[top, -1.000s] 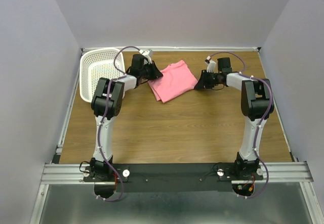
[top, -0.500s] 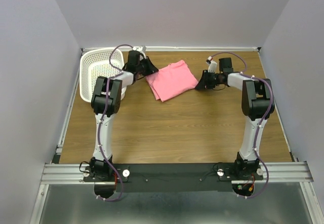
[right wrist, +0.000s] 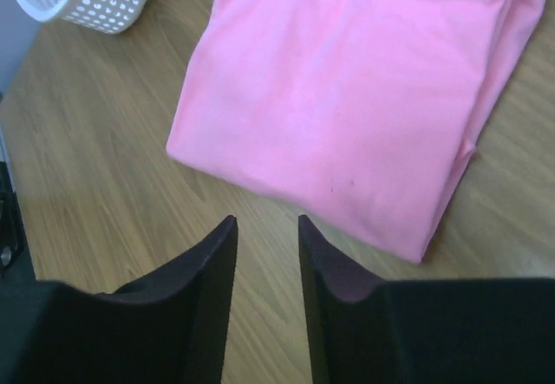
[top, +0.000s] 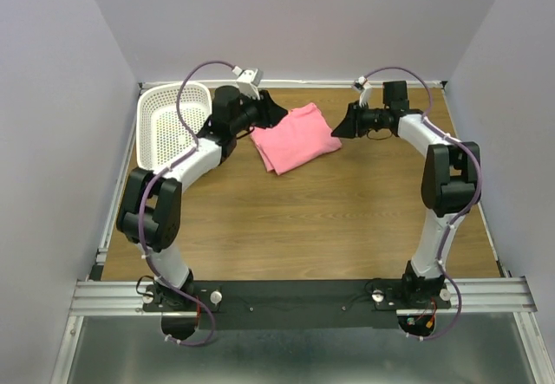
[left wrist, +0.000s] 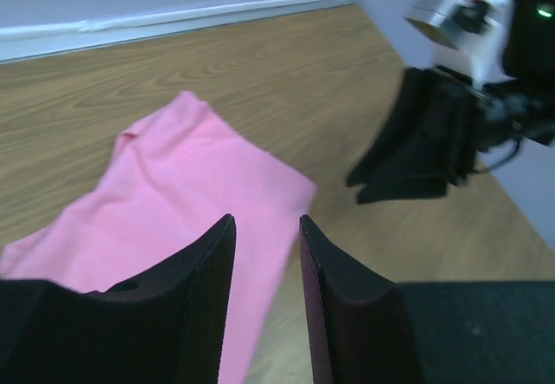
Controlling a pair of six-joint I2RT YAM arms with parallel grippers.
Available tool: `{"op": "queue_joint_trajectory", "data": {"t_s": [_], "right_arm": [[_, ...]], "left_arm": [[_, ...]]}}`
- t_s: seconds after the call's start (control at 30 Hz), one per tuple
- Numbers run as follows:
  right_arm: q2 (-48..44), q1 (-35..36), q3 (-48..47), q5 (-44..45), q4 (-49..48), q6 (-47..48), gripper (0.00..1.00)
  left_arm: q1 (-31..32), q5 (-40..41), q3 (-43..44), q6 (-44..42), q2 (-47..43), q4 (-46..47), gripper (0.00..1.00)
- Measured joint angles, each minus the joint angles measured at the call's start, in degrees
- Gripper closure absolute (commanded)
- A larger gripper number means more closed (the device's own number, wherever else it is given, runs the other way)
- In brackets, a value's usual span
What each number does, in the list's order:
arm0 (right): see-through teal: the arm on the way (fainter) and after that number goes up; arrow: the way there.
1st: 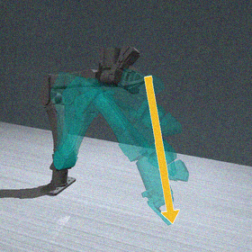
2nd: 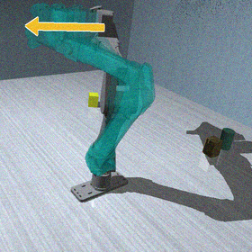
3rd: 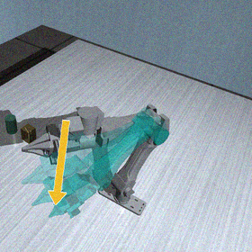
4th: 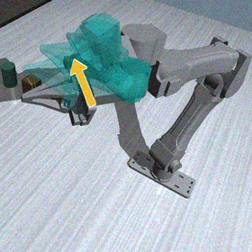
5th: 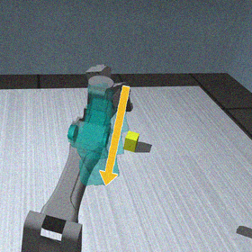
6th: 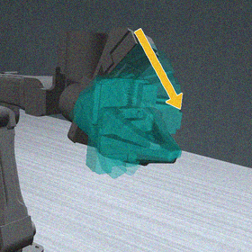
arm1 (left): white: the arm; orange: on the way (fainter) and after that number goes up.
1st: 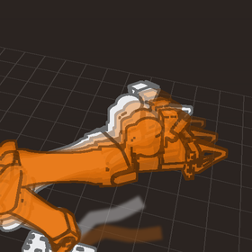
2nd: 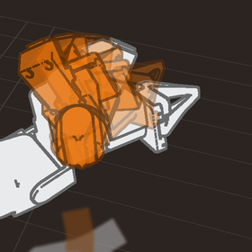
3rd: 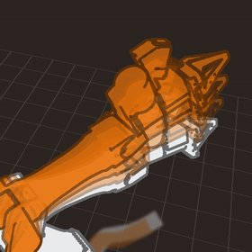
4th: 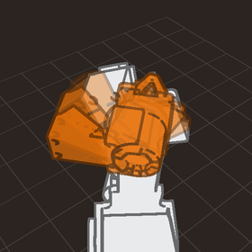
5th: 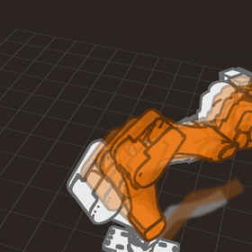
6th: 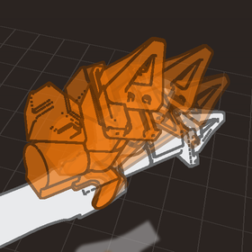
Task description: Fold and stack the t-shirts
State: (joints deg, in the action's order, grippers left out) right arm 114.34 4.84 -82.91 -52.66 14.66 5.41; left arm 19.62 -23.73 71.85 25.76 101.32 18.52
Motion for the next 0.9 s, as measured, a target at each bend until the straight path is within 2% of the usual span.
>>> {"op": "queue_joint_trajectory", "data": {"t_s": [0.03,0.1,0.27,0.4,0.53,0.67,0.9], "right_arm": [[0.59,0.02,-1.79,-0.87,0.20,-0.31,0.48],[2.12,0.07,-4.98,-1.57,0.00,-0.96,0.45],[3.76,0.02,-5.73,-0.94,0.90,-1.31,0.42],[3.21,-0.02,-4.55,0.17,1.03,-0.92,0.41],[2.56,-0.04,-2.78,0.98,1.66,-0.76,0.40],[2.54,-0.04,-2.60,1.05,1.81,-0.81,0.37],[1.51,-0.39,-2.38,1.22,2.08,-0.81,0.37]], "left_arm": [[1.05,-0.07,-2.01,0.42,-1.46,1.53,0.58],[3.06,-0.26,-4.87,1.09,-2.67,2.97,0.57],[7.52,2.23,-9.40,1.68,2.01,0.07,0.52],[10.23,8.66,-9.46,-0.35,4.35,-4.79,0.50],[12.70,15.96,-7.28,-3.30,5.16,-9.11,0.49],[14.82,23.85,-1.49,-6.47,7.98,-14.36,0.48],[17.51,30.64,4.92,-10.99,13.77,-21.81,0.48]]}}
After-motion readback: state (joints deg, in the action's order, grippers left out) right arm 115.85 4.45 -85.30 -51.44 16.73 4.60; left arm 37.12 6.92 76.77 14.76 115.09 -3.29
